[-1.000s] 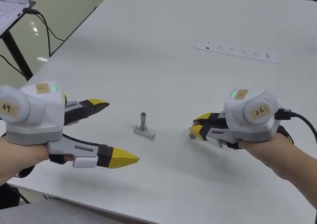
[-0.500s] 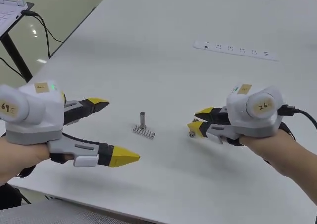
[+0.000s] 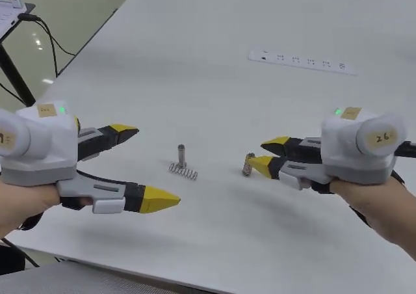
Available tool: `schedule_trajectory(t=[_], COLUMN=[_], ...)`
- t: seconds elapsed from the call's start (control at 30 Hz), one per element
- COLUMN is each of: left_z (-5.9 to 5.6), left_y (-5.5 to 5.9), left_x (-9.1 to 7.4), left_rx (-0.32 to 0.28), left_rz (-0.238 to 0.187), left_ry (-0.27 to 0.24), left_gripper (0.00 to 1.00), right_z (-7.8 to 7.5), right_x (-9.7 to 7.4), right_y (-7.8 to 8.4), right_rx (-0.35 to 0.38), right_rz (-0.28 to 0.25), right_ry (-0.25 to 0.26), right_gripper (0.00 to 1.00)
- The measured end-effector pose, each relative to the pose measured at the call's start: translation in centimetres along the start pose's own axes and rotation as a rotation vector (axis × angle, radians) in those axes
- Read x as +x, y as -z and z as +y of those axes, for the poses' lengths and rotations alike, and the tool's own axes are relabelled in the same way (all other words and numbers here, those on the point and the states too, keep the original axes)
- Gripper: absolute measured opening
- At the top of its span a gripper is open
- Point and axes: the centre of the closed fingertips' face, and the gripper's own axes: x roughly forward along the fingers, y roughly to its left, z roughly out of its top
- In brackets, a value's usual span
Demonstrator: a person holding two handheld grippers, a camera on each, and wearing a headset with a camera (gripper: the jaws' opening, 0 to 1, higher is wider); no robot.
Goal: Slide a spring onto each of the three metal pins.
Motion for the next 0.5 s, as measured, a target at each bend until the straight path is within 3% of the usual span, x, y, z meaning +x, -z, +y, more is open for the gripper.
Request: schedule_trajectory(t=[0.27, 0.5], left_z=[-0.2, -0.2], left_y=[-0.1, -0.1], left_x=[0.1, 0.0], left_rx=[-0.002, -0.003], left_rz=[-0.004, -0.001], left_ry=[0.003, 0.005], left_gripper=[0.97, 0.97], right_z=[0.4, 1.3], right_x=[-1.7, -2.3], right_y=[0.5, 1.9], right_rx=[0.033, 0.082], right_rz=[-0.032, -0.037], right_ry=[0.032, 0.022], right_gripper=[0.21, 0.23])
